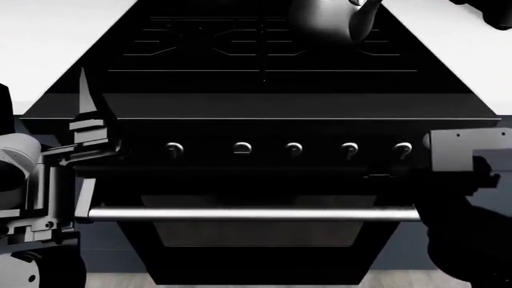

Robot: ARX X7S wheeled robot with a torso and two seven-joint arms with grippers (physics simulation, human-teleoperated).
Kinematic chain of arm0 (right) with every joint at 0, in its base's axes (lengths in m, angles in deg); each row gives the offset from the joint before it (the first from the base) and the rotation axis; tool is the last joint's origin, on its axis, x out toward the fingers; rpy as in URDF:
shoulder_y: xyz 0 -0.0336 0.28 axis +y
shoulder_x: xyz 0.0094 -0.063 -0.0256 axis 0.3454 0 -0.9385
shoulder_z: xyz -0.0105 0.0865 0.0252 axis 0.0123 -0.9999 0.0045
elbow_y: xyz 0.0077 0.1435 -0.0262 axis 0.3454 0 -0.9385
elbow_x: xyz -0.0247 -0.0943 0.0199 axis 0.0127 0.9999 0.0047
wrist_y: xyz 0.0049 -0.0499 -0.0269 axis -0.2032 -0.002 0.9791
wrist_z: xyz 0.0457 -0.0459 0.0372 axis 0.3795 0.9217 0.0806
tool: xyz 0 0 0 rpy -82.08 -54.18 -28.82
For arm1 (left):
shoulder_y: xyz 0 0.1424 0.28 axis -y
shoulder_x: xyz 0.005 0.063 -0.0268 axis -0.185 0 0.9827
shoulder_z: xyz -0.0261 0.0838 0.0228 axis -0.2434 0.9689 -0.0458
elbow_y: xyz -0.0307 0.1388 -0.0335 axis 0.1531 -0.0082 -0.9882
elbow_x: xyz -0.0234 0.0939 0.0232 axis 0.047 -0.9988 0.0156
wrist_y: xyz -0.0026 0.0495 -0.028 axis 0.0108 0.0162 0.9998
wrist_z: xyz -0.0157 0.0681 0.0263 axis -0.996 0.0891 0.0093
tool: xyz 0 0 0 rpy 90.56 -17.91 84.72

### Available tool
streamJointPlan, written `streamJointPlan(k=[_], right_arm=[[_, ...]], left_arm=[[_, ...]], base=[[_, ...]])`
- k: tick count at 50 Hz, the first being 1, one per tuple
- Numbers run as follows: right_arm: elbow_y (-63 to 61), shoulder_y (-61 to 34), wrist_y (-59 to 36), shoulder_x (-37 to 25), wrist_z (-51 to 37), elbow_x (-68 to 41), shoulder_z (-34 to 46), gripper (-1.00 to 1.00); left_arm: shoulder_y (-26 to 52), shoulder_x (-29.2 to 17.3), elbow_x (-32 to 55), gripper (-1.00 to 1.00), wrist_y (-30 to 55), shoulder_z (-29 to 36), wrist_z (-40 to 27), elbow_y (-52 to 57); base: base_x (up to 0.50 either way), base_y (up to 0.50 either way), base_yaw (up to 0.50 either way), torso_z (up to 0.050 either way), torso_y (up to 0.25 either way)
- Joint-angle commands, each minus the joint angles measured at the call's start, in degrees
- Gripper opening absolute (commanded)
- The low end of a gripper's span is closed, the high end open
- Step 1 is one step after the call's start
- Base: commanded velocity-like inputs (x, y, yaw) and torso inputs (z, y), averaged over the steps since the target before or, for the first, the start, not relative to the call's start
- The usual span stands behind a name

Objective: Pick the kettle from the counter and place it on a stove burner. Then turn the burner on.

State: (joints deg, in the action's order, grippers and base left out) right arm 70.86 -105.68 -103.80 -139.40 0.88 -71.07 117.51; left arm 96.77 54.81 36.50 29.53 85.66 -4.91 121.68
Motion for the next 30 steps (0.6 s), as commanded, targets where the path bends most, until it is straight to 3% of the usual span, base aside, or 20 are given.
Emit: streamJointPlan(k=[1,30], right_arm=[[2.9,-2.6,-1.7,1.6,0.9,1.0,1.5,1.0],[8.8,-4.1,-3.0,2.8,0.9,1.8,1.9,1.0]], left_arm=[[0.0,-0.2,0.1,1.0,-0.1,0.1,-0.2,0.0],[0.3,-0.6,0.4,1.0,-0.4,0.6,-0.6,-0.8]], base=[[0.0,0.0,0.0,0.0,0.0],[0.0,0.0,0.0,0.0,0.0]])
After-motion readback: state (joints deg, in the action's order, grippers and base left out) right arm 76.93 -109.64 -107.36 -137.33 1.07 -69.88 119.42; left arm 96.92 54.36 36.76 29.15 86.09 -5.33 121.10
